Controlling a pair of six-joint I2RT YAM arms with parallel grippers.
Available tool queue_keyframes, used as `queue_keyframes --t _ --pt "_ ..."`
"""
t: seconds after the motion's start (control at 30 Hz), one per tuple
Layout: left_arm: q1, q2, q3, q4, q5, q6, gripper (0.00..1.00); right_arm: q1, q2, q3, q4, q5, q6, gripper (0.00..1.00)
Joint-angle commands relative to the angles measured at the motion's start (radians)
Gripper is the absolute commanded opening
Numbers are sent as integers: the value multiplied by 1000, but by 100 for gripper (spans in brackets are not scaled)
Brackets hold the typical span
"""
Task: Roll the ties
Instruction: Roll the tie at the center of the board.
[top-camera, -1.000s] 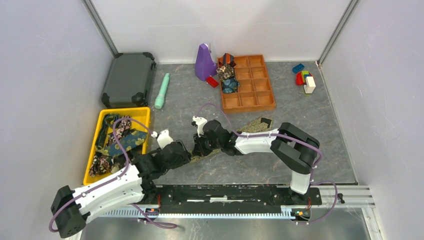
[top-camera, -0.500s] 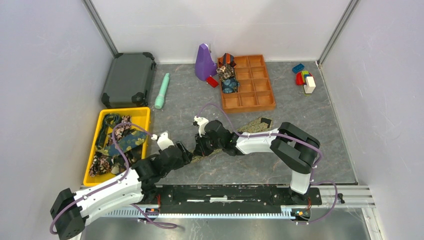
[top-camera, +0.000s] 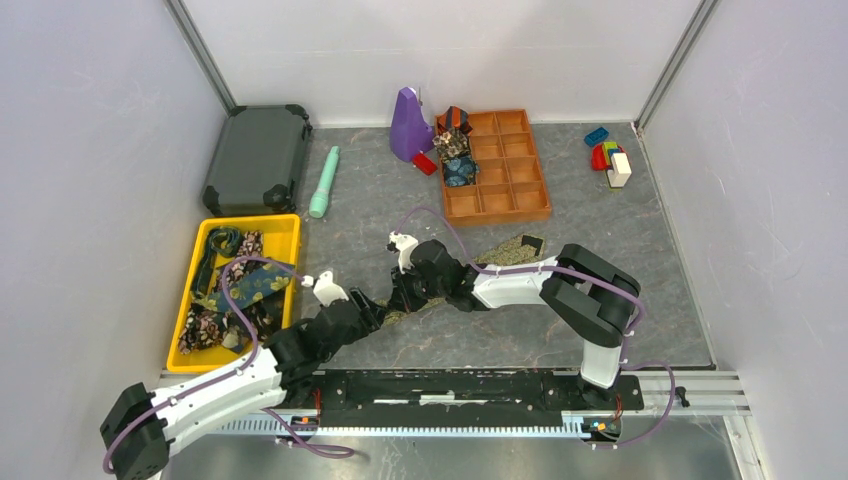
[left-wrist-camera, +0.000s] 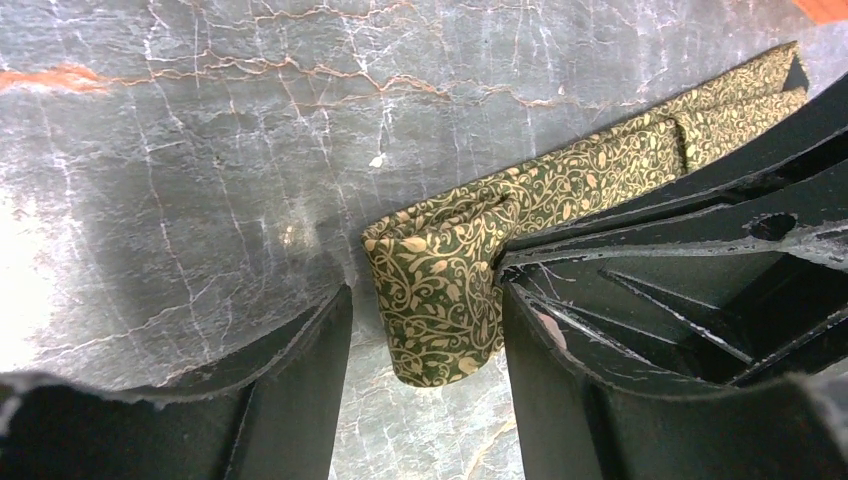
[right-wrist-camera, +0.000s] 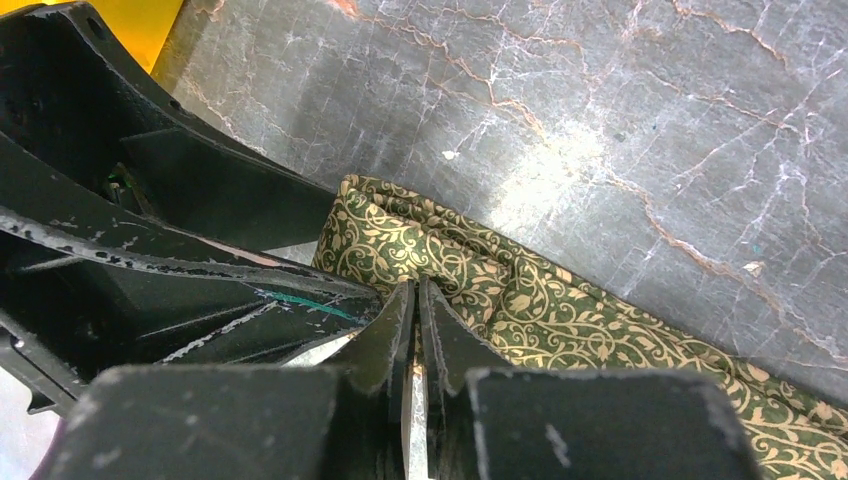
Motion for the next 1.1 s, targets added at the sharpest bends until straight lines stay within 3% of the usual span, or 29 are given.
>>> queue_keyframes --t 0.0,0.67,0.93,1.07 --pt "-2 -13 -32 88 6 -47 62 -7 23 -17 0 -2 -12 8" --pt "17 76 -89 241 23 -63 50 -15 43 -29 12 -9 -12 5" --pt "17 80 -86 253 17 -56 31 -17 44 -22 3 -11 -12 5" --pt "17 80 -57 182 12 -50 27 -18 31 33 -51 -26 -29 15"
